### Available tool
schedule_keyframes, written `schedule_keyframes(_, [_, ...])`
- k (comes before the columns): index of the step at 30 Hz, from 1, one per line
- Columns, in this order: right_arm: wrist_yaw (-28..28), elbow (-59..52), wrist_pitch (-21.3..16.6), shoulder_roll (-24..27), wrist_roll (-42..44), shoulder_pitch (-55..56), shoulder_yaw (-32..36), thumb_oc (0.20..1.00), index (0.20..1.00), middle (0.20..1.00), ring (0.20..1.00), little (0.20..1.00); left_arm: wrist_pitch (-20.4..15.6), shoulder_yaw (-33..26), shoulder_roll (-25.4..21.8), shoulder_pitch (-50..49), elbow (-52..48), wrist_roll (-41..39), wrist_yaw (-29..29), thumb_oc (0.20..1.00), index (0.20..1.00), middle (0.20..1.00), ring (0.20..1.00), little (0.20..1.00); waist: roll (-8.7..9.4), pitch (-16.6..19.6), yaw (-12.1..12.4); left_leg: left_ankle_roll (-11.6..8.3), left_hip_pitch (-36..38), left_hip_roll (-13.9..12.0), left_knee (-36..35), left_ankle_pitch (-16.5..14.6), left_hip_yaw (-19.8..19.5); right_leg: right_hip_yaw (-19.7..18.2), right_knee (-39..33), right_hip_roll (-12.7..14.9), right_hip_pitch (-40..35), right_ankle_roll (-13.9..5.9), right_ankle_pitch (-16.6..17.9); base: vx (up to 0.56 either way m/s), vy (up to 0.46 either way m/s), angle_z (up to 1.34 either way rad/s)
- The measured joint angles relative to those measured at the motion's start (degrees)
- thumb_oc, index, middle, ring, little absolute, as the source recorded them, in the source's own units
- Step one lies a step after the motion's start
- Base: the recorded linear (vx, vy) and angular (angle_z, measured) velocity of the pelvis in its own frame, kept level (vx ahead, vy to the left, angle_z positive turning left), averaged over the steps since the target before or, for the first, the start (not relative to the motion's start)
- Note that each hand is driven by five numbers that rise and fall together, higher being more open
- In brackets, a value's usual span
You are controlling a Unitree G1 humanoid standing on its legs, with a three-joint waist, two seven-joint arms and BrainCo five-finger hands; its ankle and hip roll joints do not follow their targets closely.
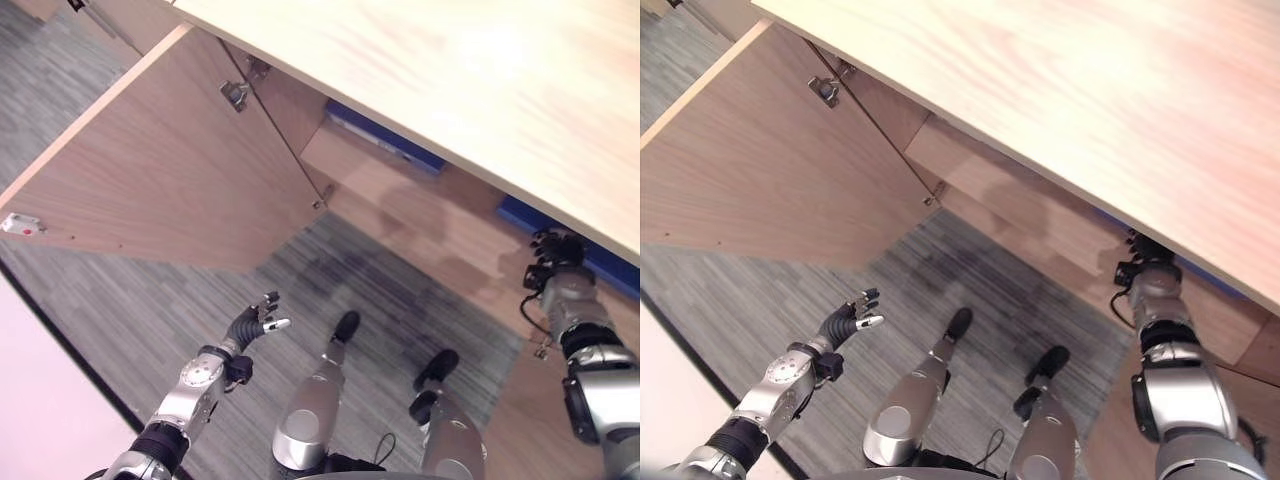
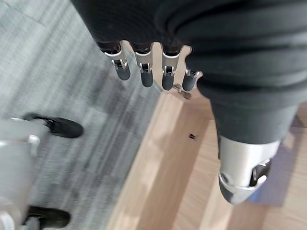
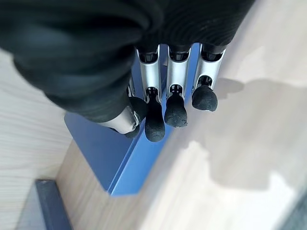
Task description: Put the empty folder in the office cabinet
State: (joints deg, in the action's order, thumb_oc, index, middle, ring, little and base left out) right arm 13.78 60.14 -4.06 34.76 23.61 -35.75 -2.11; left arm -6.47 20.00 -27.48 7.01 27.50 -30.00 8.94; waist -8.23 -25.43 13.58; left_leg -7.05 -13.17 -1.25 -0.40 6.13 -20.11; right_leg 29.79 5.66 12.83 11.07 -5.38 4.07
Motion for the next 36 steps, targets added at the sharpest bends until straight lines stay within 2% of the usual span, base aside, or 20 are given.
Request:
schedule_keyframes(3, [0.0, -6.5, -0.8, -3.5, -0.1, 5.5, 0.5, 0.2, 0.2, 0.2, 0.2, 0.2, 0.1, -0.1, 0.0, -0.3, 0.6, 0.1, 0.4, 1.0, 1.0, 1.0, 1.0, 1.0, 1.73, 1.5, -0.8, 0.07, 0.3, 0.0, -0.1, -0.1, 0.1, 0.0, -0.8, -0.2, -0.6, -0.02, 0.1, 0.07, 0.007, 0.01])
schedule_keyframes(8, [-1.3, -19.3, -1.2, -10.5, -1.8, 19.1, 0.8, 0.2, 0.2, 0.2, 0.2, 0.2, 0.5, -5.3, 0.6, -3.5, 2.3, 1.8, 1.1, 1.0, 1.0, 1.0, 1.0, 1.0, 4.85, 5.3, -3.0, 0.53, 2.7, -0.1, -0.4, -1.7, 0.7, 0.1, -4.0, -0.7, -4.1, -0.27, 0.8, 0.12, 0.015, -0.03])
schedule_keyframes(11, [-2.6, -21.6, -1.8, -14.0, -2.6, 25.4, 0.8, 0.2, 0.2, 0.2, 0.2, 0.2, 1.3, -7.2, 0.7, -6.3, 3.9, 2.4, 1.5, 1.0, 1.0, 1.0, 1.0, 1.0, 7.53, 8.9, -4.1, 1.13, 3.8, -0.2, -0.8, -2.5, 2.0, -0.7, -6.2, -1.1, -5.7, -0.64, 1.3, 0.11, 0.068, -0.18])
schedule_keyframes(12, [-3.4, -22.6, -1.8, -16.3, -3.5, 28.9, 0.5, 0.2, 0.2, 0.2, 0.2, 0.2, 1.6, -8.6, 1.0, -7.6, 5.1, 2.6, 1.8, 1.0, 1.0, 1.0, 1.0, 1.0, 9.41, 11.0, -5.5, 1.47, 4.5, -0.1, -0.9, -3.0, 2.7, -1.2, -7.0, -1.1, -6.3, -0.75, 1.4, 0.14, 0.045, -0.26])
schedule_keyframes(15, [-5.5, -24.4, -1.7, -18.1, -5.2, 34.6, -0.3, 0.2, 0.2, 0.2, 0.2, 0.2, 1.9, -10.0, 2.1, -9.0, 6.5, 4.5, 2.0, 1.0, 1.0, 1.0, 1.0, 1.0, 11.62, 12.9, -6.5, 1.88, 6.7, -0.1, -1.2, -3.7, 4.1, -2.4, -7.5, -1.0, -7.8, -0.87, 1.4, 0.1, 0.069, -0.21])
schedule_keyframes(18, [-7.2, -24.6, -1.6, -19.4, -6.9, 37.2, -0.2, 0.2, 0.2, 0.2, 0.2, 0.2, 2.0, -11.1, 2.9, -9.4, 6.6, 4.6, 2.4, 1.0, 1.0, 1.0, 1.0, 1.0, 12.58, 13.9, -7.3, 2.22, 7.8, 0.0, -1.3, -4.1, 4.9, -2.9, -7.6, -0.8, -8.6, -0.9, 1.5, 0.09, 0.102, -0.14])
schedule_keyframes(24, [-10.0, -24.3, -0.2, -20.0, -9.0, 38.1, -2.0, 0.2, 0.2, 0.2, 0.2, 0.2, 2.0, -11.3, 2.9, -10.0, 6.6, 5.9, 2.5, 1.0, 1.0, 1.0, 1.0, 1.0, 12.84, 16.7, -8.1, 3.17, 9.8, 0.5, -0.2, -5.8, 6.7, -4.7, -7.0, -0.2, -9.9, -0.89, 1.4, 0.04, 0.114, -0.15])
schedule_keyframes(25, [-10.7, -24.2, -0.1, -20.0, -9.6, 37.6, -2.7, 0.2, 0.2, 0.2, 0.2, 0.2, 2.0, -11.3, 3.3, -9.8, 6.6, 6.2, 2.4, 1.0, 1.0, 1.0, 1.0, 1.0, 12.7, 16.6, -8.4, 4.06, 10.2, 0.8, 2.0, -7.8, 7.4, -5.5, -4.3, 0.5, -9.9, -1.06, 1.2, 0.04, 0.082, -0.16])
schedule_keyframes(26, [-11.1, -24.0, 0.0, -20.0, -9.7, 37.4, -2.9, 0.2, 0.2, 0.2, 0.2, 0.2, 2.0, -11.3, 3.6, -10.1, 6.8, 6.3, 2.3, 1.0, 1.0, 1.0, 1.0, 1.0, 12.06, 16.4, -8.4, 4.14, 10.9, 0.5, 2.7, -8.5, 7.9, -6.5, -1.6, 0.8, -9.3, -1.08, 1.1, 0.05, 0.053, -0.22])
schedule_keyframes(29, [-11.4, -23.9, 0.0, -20.0, -9.7, 37.6, -4.0, 0.2, 0.2, 0.2, 0.2, 0.2, 1.9, -12.9, 4.8, -11.4, 7.0, 6.3, 1.8, 1.0, 1.0, 1.0, 1.0, 1.0, 11.57, 16.8, -8.3, 4.71, 13.2, 0.2, 2.4, -8.9, 8.6, -8.6, 4.3, 1.5, -8.5, -1.33, 0.9, 0.05, 0.033, -0.01])
schedule_keyframes(30, [-11.6, -24.1, 0.1, -20.1, -9.7, 38.2, -5.1, 0.2, 0.2, 0.2, 0.2, 0.2, 1.7, -13.6, 5.3, -11.3, 8.6, 6.2, 1.2, 1.0, 1.0, 1.0, 1.0, 1.0, 10.88, 16.7, -8.7, 5.68, 13.9, -0.2, 2.3, -8.3, 6.9, -12.7, 10.0, 1.0, -6.7, -1.85, 0.2, 0.02, 0.013, 0.55])
schedule_keyframes(31, [-11.9, -24.1, 0.1, -20.4, -9.6, 38.7, -6.0, 0.2, 0.2, 0.2, 0.2, 0.2, 1.6, -14.1, 5.2, -11.3, 8.7, 6.2, 0.6, 1.0, 1.0, 1.0, 1.0, 1.0, 10.88, 17.0, -9.4, 5.63, 13.5, -0.9, 2.1, -7.8, 4.5, -19.4, 11.0, -2.3, -5.9, -4.08, -4.5, 0.02, -0.043, 1.16])
schedule_keyframes(32, [-12.0, -24.2, 0.0, -20.7, -9.4, 38.6, -6.9, 0.2, 0.2, 0.2, 0.2, 0.2, 1.3, -14.9, 5.1, -11.3, 10.3, 6.2, 0.3, 1.0, 1.0, 1.0, 1.0, 1.0, 10.98, 17.1, -9.8, 3.85, 12.2, -1.7, 1.3, -5.7, 1.3, -24.8, 7.7, -8.2, -6.3, -3.05, -8.1, 0.02, -0.152, 1.64])
schedule_keyframes(33, [-12.0, -24.3, -0.3, -21.3, -9.0, 38.2, -6.9, 0.2, 0.2, 0.2, 0.2, 0.2, 1.3, -15.0, 5.8, -11.2, 12.7, 6.2, -0.3, 1.0, 1.0, 1.0, 1.0, 1.0, 11.68, 17.4, -9.7, 2.94, 11.3, -0.4, -1.9, -3.5, -1.2, -25.8, -2.8, -11.0, -10.3, 3.2, -6.0, 0.03, -0.21, 1.66])
schedule_keyframes(34, [-12.1, -24.2, -0.3, -20.8, -9.0, 38.2, -6.6, 0.2, 0.2, 0.2, 0.2, 0.2, 1.5, -14.9, 8.5, -13.4, 13.6, 6.3, -0.6, 1.0, 1.0, 1.0, 1.0, 1.0, 8.31, 17.8, -8.8, 3.56, 11.2, -1.8, -3.4, -4.1, 1.5, -23.5, -8.9, -11.6, -13.9, 3.39, -3.2, 0.02, -0.218, 1.72])
schedule_keyframes(35, [-12.8, -24.6, -0.2, -19.9, -9.0, 39.2, -7.6, 0.2, 0.2, 0.2, 0.2, 0.2, 1.3, -15.0, 10.2, -16.4, 12.3, 6.2, -1.0, 1.0, 1.0, 1.0, 1.0, 1.0, 5.4, 18.5, -7.3, 3.28, 11.2, -3.9, -3.9, -3.9, 4.2, -20.1, -11.0, -12.5, -16.0, 4.28, -3.2, -0.1, -0.214, 1.07])
schedule_keyframes(36, [-12.8, -24.7, -0.3, -19.9, -9.0, 39.2, -7.7, 0.2, 0.2, 0.2, 0.2, 0.2, 1.3, -15.0, 10.4, -17.3, 12.0, 6.2, -1.0, 1.0, 1.0, 1.0, 1.0, 1.0, 5.43, 18.5, -6.8, 3.19, 11.5, -4.2, -3.8, -3.7, 4.6, -19.8, -11.0, -12.9, -16.3, 4.43, -3.5, -0.13, -0.145, 0.8])
